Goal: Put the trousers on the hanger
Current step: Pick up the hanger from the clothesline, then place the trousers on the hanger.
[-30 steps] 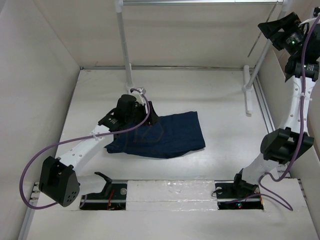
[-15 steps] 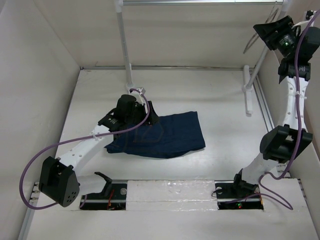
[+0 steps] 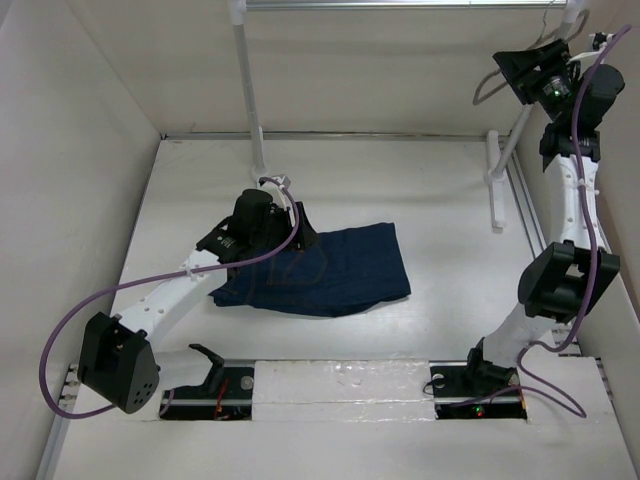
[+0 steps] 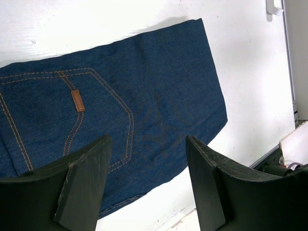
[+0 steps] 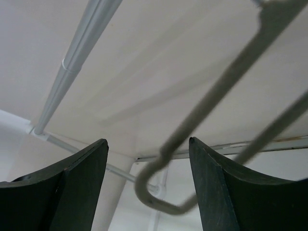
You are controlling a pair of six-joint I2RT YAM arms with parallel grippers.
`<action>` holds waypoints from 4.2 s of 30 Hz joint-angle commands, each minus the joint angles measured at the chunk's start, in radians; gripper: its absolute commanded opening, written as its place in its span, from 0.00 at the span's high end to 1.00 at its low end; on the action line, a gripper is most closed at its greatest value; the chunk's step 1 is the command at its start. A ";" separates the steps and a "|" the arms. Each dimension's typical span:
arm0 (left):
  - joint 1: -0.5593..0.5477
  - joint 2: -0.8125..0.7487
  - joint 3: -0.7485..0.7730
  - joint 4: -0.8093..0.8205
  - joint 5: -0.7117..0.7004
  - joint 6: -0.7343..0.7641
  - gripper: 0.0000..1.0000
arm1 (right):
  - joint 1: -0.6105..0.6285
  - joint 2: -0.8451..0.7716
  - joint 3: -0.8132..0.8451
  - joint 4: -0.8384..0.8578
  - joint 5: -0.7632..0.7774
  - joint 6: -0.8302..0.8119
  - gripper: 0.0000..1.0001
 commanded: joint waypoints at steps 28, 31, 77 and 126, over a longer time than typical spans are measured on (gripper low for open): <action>0.000 -0.017 -0.016 0.012 0.016 -0.015 0.42 | 0.101 0.026 0.012 0.151 0.039 0.018 0.88; 0.000 -0.002 0.010 0.012 0.030 -0.020 0.43 | 0.101 0.011 0.044 0.134 0.006 -0.001 0.89; -0.292 0.435 0.786 0.016 0.013 -0.084 0.42 | 0.303 -0.479 -0.847 -0.319 -0.122 -0.498 0.94; -0.389 0.664 0.645 0.285 -0.174 -0.333 1.00 | 0.517 -0.884 -1.117 -0.529 -0.005 -0.406 0.79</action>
